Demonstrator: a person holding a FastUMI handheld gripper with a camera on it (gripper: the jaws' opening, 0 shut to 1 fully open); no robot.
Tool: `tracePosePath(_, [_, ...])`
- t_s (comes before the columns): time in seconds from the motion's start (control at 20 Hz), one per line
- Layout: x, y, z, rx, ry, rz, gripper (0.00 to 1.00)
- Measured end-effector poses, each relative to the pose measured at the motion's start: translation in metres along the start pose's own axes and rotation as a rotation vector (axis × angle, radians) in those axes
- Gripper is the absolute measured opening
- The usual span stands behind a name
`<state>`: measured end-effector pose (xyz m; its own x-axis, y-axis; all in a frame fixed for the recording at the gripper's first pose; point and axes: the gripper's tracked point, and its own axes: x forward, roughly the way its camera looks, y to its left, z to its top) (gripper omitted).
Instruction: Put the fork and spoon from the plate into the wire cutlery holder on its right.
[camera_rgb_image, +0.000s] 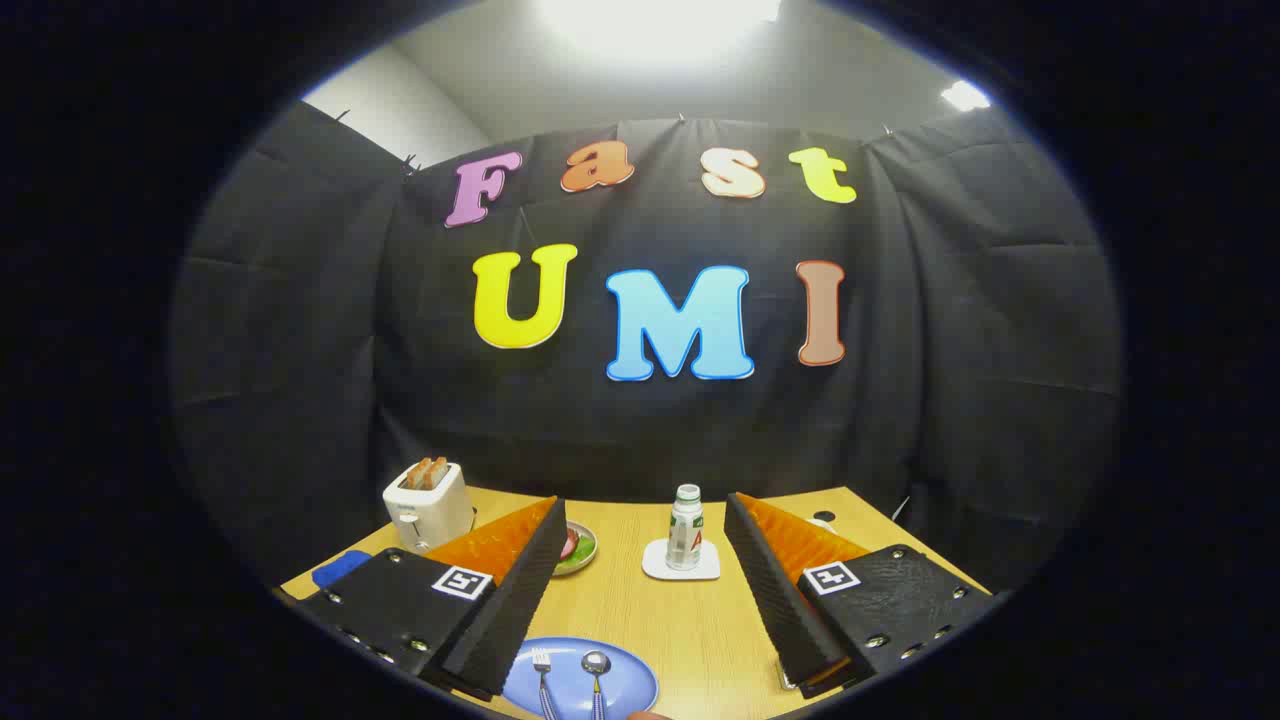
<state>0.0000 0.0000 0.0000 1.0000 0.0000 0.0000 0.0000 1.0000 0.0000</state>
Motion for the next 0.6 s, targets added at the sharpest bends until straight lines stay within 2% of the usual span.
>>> tracePosePath(0.15, [-0.003, -0.001, 0.012, -0.011, -0.039, -0.005, 0.97])
tracePosePath(0.6, [0.001, -0.005, 0.01, -0.004, -0.024, -0.018, 0.97])
